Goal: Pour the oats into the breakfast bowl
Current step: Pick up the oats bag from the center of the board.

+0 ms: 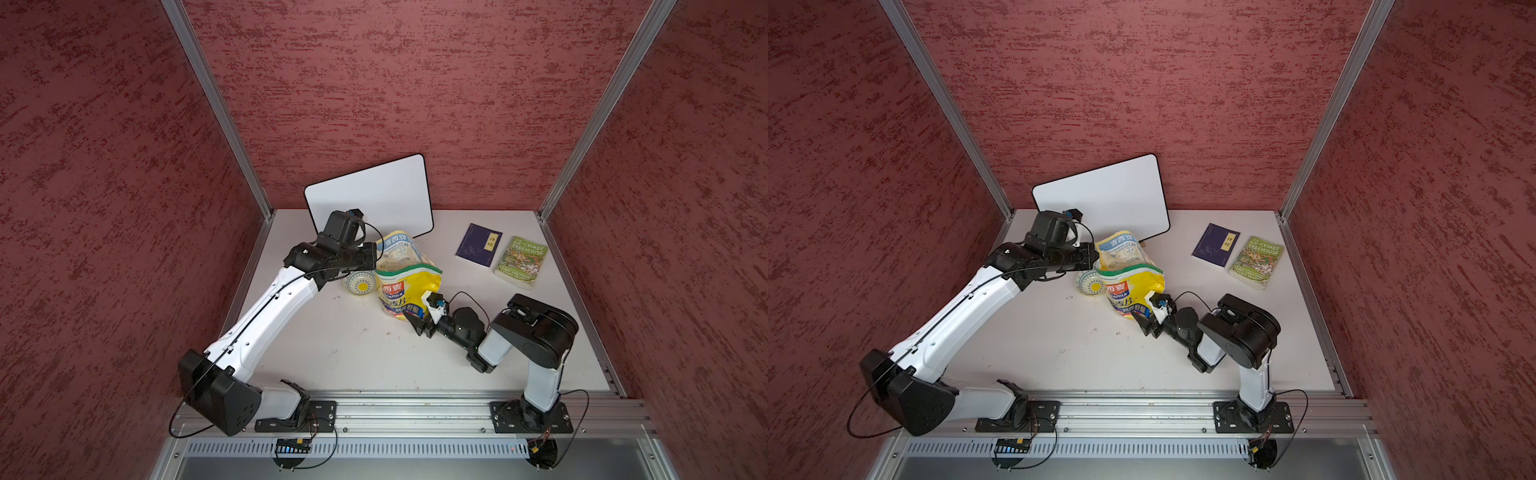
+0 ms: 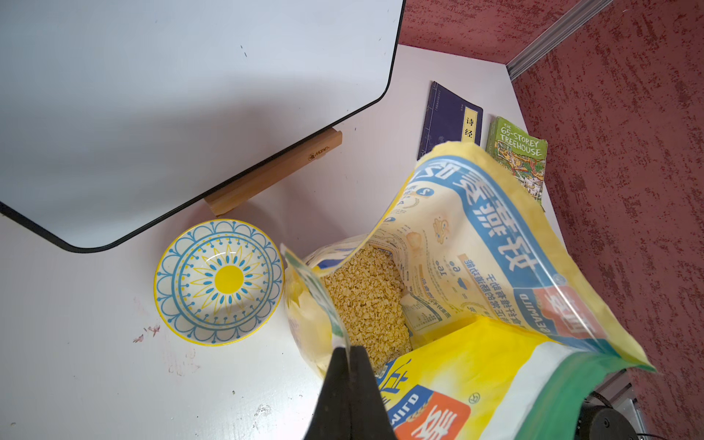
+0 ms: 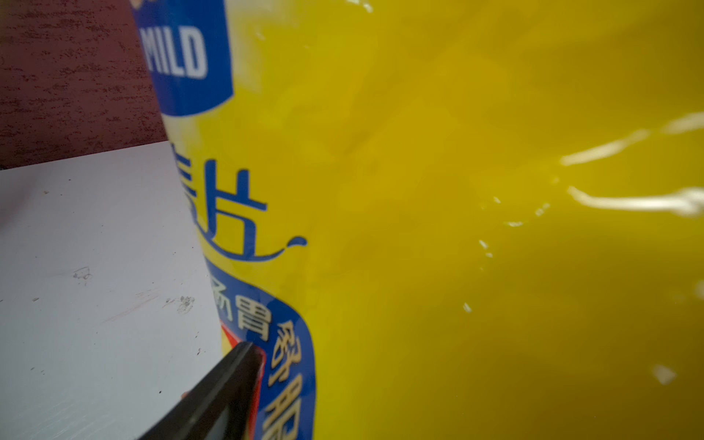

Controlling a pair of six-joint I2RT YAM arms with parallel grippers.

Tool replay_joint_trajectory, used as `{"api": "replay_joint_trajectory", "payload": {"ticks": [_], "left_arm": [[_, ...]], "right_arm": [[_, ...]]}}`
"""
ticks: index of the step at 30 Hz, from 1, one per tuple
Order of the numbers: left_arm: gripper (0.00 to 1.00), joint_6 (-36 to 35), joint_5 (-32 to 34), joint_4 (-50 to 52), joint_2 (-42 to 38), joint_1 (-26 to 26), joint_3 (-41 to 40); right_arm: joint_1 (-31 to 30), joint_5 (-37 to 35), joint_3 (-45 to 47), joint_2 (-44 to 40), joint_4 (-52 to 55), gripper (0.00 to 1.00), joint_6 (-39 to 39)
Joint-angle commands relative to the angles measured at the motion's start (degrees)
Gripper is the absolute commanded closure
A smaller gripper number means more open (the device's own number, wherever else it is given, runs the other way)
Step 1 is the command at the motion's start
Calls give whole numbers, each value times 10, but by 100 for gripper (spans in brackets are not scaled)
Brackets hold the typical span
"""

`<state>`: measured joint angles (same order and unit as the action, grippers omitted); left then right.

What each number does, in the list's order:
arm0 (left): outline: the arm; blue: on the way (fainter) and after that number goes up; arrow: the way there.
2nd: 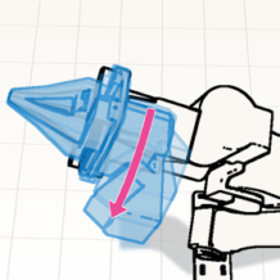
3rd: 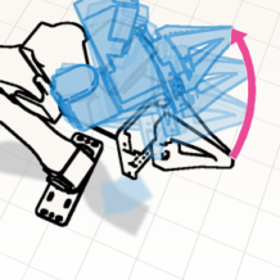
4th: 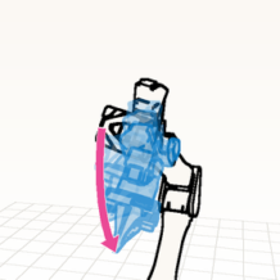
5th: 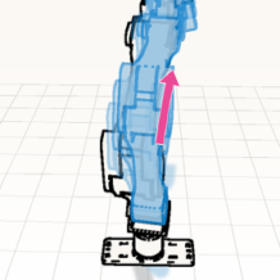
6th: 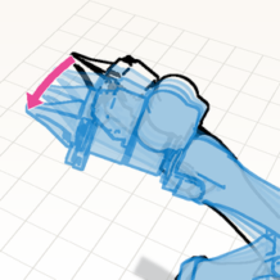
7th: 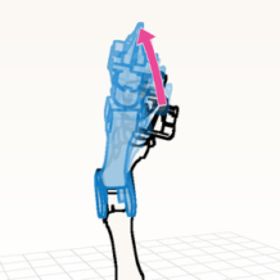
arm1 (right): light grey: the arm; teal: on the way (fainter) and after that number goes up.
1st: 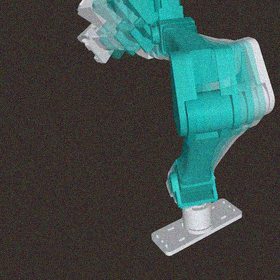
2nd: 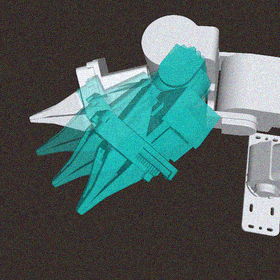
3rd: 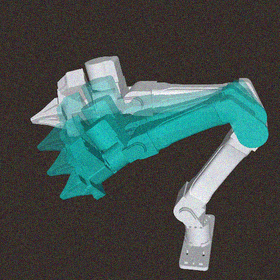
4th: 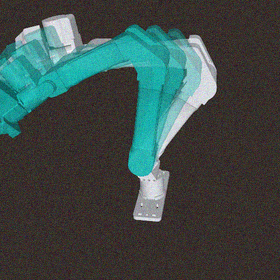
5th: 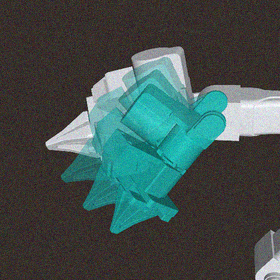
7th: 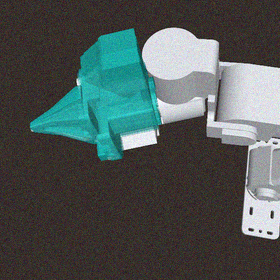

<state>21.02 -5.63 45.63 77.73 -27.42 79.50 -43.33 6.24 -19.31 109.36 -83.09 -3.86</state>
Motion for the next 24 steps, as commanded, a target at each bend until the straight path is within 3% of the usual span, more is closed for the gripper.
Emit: {"api": "replay_joint_trajectory", "payload": {"ticks": [1, 5, 11, 18, 24], "left_arm": [[100, 0, 9, -31, -3, 4, -1], [100, 4, 14, -35, -7, 4, -7], [100, 4, 26, -38, -23, 8, -10], [74, 3, 45, -37, -82, 29, -26], [50, -3, 90, -29, -164, 64, -63]], "right_arm": [[-6, 12, 0, 30, 32, 31, 6], [-6, 16, 0, 26, 40, 57, 4], [-5, 16, -5, -61, 119, 100, -15], [32, 56, -43, -209, 319, 100, -79], [70, 71, -63, -299, 422, 100, -110]]}}
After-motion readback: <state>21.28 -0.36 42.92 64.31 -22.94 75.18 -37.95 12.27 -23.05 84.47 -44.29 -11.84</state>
